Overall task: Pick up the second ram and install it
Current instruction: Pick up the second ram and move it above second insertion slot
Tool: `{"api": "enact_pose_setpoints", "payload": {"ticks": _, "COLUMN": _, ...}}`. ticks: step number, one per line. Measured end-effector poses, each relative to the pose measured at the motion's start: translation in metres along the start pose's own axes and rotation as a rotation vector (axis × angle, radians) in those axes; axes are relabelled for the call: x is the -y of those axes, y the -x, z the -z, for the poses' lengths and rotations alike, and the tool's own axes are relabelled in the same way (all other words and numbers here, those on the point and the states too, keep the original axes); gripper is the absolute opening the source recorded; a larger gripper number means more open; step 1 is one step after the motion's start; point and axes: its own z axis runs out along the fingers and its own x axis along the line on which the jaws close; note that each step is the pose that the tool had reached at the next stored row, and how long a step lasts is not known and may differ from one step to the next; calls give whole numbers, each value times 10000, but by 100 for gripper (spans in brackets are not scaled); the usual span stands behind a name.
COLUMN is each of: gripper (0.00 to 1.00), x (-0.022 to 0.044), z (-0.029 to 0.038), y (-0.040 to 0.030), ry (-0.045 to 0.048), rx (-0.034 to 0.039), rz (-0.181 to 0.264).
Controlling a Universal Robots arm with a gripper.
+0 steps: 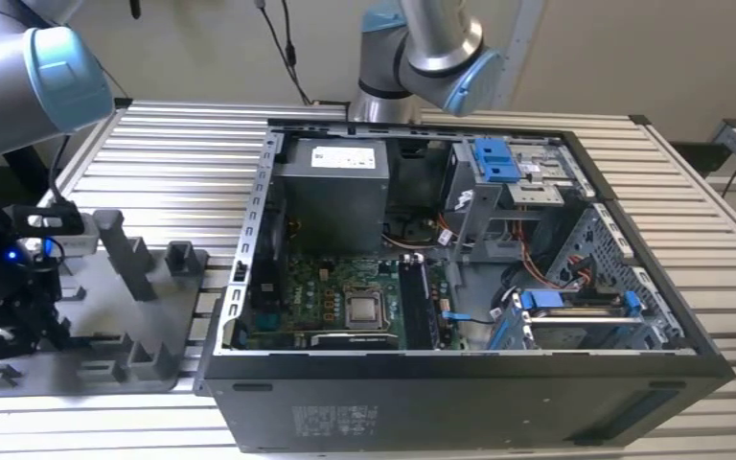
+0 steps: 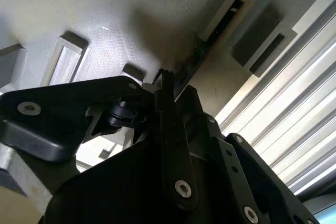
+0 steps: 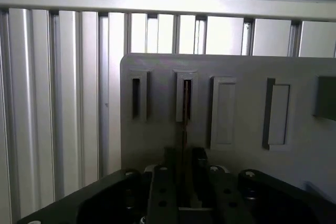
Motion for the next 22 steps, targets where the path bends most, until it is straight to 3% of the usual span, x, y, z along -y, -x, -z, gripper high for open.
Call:
{"api": "enact_pose_setpoints", "payload": {"ticks": 6, "gripper": 14, "x": -1, "z": 0, "y": 0, "ry": 1, "rx": -1, "rz": 0}}
{"api": "enact_pose_setpoints", "payload": {"ticks": 22, "gripper": 14, "x": -2, "z": 0, "y": 0, "ry": 1, "rx": 0, "rz": 0}}
